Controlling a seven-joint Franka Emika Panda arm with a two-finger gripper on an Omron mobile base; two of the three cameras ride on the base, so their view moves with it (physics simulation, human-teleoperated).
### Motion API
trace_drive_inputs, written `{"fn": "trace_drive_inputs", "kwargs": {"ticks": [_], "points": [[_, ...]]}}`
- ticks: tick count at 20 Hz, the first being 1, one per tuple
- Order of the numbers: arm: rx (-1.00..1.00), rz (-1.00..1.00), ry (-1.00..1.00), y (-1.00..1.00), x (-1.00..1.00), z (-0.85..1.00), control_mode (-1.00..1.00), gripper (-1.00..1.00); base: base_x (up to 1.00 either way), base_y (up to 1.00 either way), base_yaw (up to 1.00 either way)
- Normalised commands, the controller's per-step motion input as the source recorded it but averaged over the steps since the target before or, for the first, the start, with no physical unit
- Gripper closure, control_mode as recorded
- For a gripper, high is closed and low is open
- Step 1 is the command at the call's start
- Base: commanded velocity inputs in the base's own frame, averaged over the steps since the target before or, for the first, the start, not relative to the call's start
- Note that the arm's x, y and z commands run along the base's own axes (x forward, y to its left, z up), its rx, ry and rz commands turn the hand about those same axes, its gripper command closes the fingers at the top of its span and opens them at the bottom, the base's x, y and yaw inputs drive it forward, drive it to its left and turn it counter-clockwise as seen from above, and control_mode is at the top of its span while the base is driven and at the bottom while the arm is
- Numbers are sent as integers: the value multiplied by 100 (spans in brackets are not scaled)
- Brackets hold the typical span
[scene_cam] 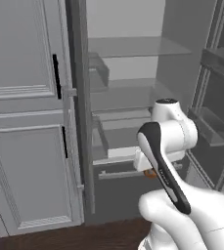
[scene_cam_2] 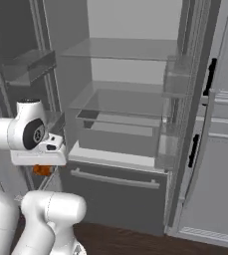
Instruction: Place one carrot and one chicken drumstick in each tupperware on the nearby counter, to pack two identical lunches.
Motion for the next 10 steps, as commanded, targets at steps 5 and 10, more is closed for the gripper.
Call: {"fn": "trace_drive_inputs", "kwargs": {"ticks": [5,10], "points": [[0,0,0,0,0,0,100,100,-53,97,61],[0,0,0,0,0,0,100,100,10,67,61]]}}
